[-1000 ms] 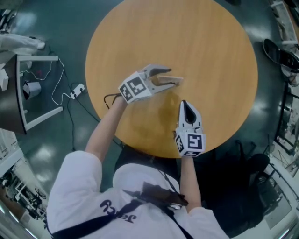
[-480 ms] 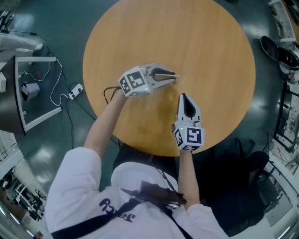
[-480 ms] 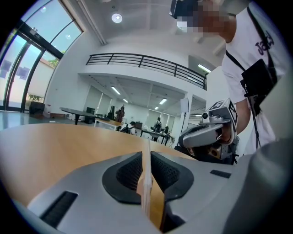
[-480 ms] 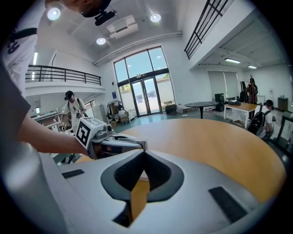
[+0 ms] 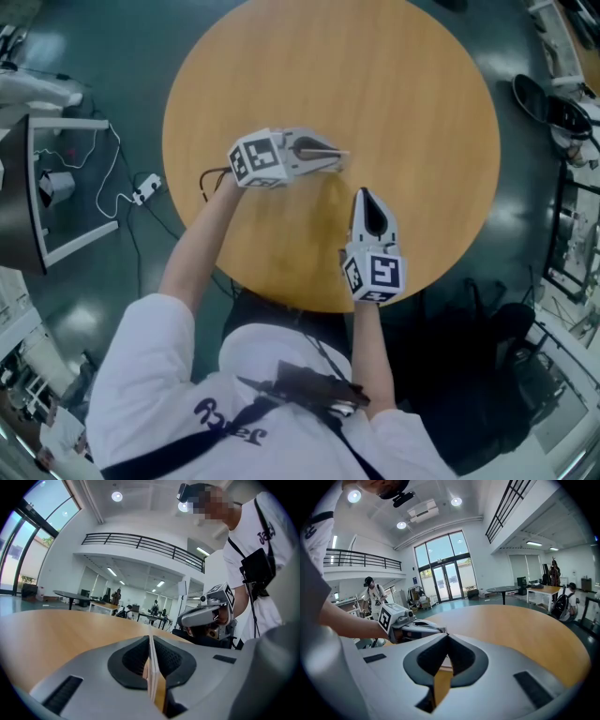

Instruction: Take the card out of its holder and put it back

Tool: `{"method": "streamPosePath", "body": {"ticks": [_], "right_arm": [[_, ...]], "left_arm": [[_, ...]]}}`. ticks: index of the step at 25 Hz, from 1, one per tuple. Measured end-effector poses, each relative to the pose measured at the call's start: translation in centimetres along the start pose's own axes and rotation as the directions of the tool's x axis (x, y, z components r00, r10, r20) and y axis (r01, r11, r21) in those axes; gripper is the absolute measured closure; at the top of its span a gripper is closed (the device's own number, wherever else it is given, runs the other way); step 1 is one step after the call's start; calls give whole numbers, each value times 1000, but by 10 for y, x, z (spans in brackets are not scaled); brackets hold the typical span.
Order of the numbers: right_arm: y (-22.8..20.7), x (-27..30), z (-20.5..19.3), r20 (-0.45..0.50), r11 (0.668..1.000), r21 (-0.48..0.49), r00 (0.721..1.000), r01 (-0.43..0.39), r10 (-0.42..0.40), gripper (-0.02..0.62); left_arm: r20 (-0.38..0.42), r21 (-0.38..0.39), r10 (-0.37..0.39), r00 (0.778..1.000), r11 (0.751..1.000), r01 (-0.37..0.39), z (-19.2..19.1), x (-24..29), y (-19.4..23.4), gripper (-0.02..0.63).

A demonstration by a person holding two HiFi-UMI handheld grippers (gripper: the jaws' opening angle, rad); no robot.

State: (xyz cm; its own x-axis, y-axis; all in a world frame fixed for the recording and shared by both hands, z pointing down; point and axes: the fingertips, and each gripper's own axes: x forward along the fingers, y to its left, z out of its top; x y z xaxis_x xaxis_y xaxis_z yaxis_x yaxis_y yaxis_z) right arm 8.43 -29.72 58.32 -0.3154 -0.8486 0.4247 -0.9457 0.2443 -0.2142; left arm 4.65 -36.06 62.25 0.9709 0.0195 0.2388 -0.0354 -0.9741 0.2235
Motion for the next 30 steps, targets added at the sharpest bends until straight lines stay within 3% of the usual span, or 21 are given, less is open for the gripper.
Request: {"method": "streamPosePath", "body": {"ticks": [7,12,20,23,30], "right_arm": [[8,-5,16,41,999,-11,998,-39,40,584],[14,-10,38,71,999,-10,997,-36,37,584],[25,-34,80,134,995,-94,990,-23,35,584],[27,-41,88,150,992,-122,988,-22,40,583],[36,-61,110,235,984,-170,968,-50,89,580]], "left_arm": [[8,60,32,999,998,-32,31,-4,2,578],[27,80,122,992,989,-124,60,-13,4,578],[143,77,293,945,949,-306,128,-44,-28,578],[163,37,393,905,914,-404,140,-55,-41,578],[218,-127,633,742,773,-622,148,-79,-61,578]]}}
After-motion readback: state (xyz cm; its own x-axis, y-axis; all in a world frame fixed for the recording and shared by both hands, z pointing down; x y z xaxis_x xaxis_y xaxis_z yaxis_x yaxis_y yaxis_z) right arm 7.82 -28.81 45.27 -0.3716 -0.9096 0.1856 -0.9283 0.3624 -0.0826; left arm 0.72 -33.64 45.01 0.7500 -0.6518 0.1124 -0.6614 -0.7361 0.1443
